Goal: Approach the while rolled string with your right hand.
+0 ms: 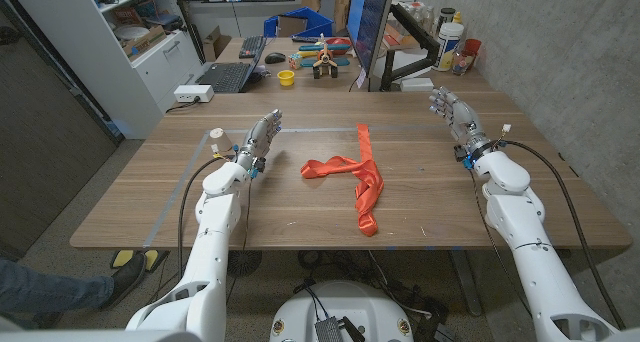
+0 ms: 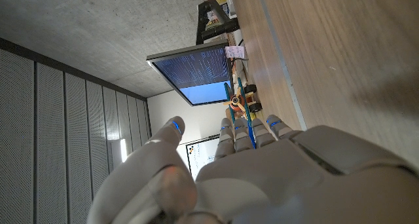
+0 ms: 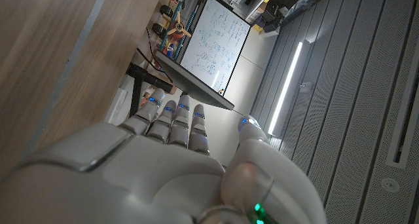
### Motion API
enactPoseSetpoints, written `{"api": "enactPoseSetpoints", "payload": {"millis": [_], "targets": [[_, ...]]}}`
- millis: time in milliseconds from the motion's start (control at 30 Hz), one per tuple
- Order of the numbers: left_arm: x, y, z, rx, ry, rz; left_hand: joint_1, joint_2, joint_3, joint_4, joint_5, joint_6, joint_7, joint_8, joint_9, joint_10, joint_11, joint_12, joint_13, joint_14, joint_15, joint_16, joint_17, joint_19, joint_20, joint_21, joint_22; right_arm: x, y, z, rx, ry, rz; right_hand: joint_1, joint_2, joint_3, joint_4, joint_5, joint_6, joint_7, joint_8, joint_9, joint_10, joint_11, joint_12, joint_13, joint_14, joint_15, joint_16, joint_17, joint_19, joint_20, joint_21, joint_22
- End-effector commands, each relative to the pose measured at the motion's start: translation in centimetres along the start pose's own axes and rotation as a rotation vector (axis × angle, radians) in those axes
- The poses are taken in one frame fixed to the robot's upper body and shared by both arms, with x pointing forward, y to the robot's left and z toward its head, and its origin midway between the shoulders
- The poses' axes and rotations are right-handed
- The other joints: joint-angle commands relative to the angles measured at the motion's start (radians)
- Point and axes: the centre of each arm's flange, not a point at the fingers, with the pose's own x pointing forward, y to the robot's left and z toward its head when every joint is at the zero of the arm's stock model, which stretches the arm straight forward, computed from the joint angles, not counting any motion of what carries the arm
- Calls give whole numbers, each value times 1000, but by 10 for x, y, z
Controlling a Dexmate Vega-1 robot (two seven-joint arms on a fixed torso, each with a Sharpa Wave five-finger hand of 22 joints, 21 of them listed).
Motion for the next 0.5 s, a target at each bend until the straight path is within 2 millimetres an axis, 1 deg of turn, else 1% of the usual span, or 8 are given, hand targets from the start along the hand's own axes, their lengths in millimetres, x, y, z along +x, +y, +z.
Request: {"api": "enactPoseSetpoints", "payload": {"millis": [33, 433, 500], "targets": [[-1, -2, 4, 6, -7, -2, 12, 1, 1, -8, -3, 9, -1, 4, 3, 7, -6, 6, 0, 3, -2, -2, 3, -32, 6, -2, 2, -10, -8, 8, -14, -20, -9, 10, 2, -6, -3, 1, 8, 3, 7, 2, 8, -2, 2, 2, 10, 3, 4, 2, 8, -13, -4, 3], [2, -8, 5, 5, -3, -17, 15, 4, 2, -11, -6, 14, -2, 5, 3, 7, -5, 5, -1, 4, -2, -2, 4, -32, 10, -7, 2, -17, -17, 10, -24, -25, -20, 10, 1, -9, -5, 0, 12, 0, 7, 2, 11, -5, 2, 2, 14, 3, 4, 2, 10, -12, -10, 3], [2, -8, 6, 6, -5, -18, 16, 4, 2, -11, -6, 16, -2, 5, 3, 8, -7, 5, -1, 4, -2, -2, 4, -32, 10, -8, 2, -18, -19, 11, -31, -23, -21, 9, 1, -10, -5, 0, 12, 0, 7, 2, 12, 0, 3, 2, 15, 1, 4, 2, 11, -12, -11, 3]]}}
